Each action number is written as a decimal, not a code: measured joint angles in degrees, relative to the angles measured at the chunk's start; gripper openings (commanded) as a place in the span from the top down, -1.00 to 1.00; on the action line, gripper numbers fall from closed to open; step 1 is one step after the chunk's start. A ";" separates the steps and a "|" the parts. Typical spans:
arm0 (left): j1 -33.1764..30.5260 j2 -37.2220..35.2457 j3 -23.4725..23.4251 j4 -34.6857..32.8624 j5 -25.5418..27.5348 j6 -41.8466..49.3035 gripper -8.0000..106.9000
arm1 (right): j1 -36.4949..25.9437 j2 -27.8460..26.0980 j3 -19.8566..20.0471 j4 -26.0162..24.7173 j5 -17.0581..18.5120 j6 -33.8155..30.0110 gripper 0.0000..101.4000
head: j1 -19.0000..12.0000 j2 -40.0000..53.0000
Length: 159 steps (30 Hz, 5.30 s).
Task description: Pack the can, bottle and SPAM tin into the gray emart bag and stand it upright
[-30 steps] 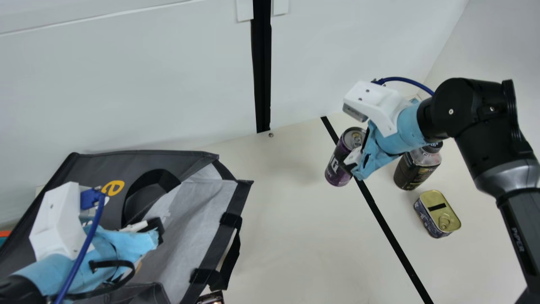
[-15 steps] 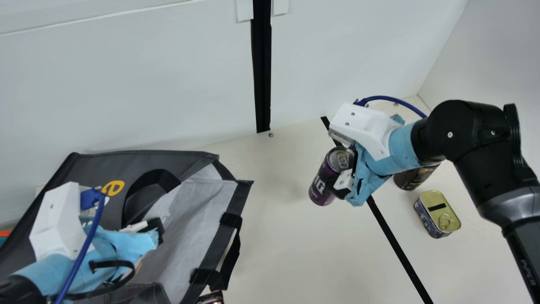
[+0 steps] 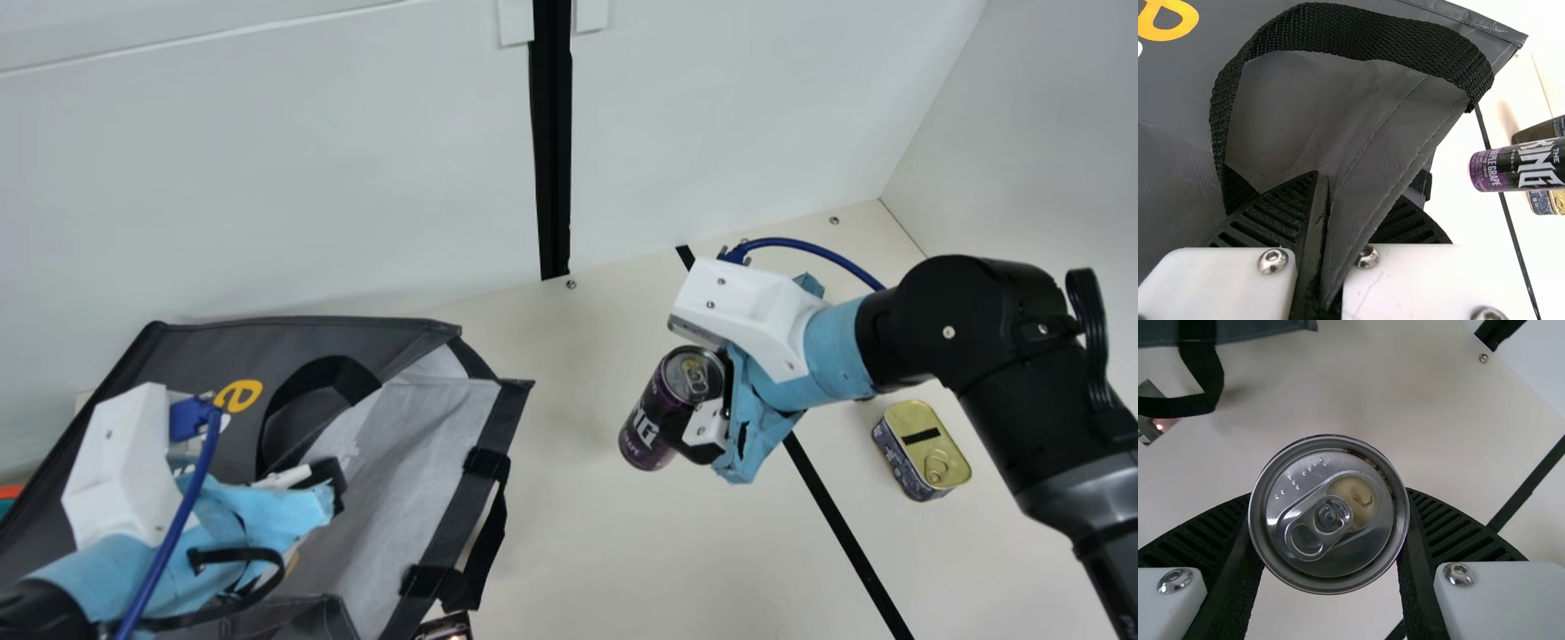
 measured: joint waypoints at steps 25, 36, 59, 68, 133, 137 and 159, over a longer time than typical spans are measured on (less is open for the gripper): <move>0.00 0.00 0.00 0.00 0.00 0.00 1.00 | 7.30 -4.49 -4.26 11.91 0.03 11.77 1.00 | 0.00 -0.09; 0.00 0.00 0.00 0.00 0.00 0.00 1.00 | 9.24 -4.04 -6.54 14.28 0.03 15.41 1.00 | 0.00 -0.09; 0.00 0.00 0.00 0.00 0.00 0.00 1.00 | 11.24 0.39 -9.43 15.52 -0.02 12.59 1.00 | 0.00 -0.09; 0.00 0.00 0.00 0.00 0.00 0.00 1.00 | 13.75 3.14 -10.12 15.52 -1.43 12.27 1.00 | 0.00 -0.09; 0.00 0.00 0.00 0.00 0.00 0.00 1.00 | 32.77 26.25 -7.30 18.55 -29.85 10.50 0.08 | 0.00 -0.09; 0.00 0.00 0.00 0.00 0.00 0.00 1.00 | 32.65 26.25 -7.63 18.16 -29.57 10.56 -0.19 | 0.00 0.00; 0.00 0.00 0.00 0.00 0.00 0.00 1.00 | 29.52 21.68 -4.90 17.83 -27.12 10.07 -0.87 | 0.00 -0.09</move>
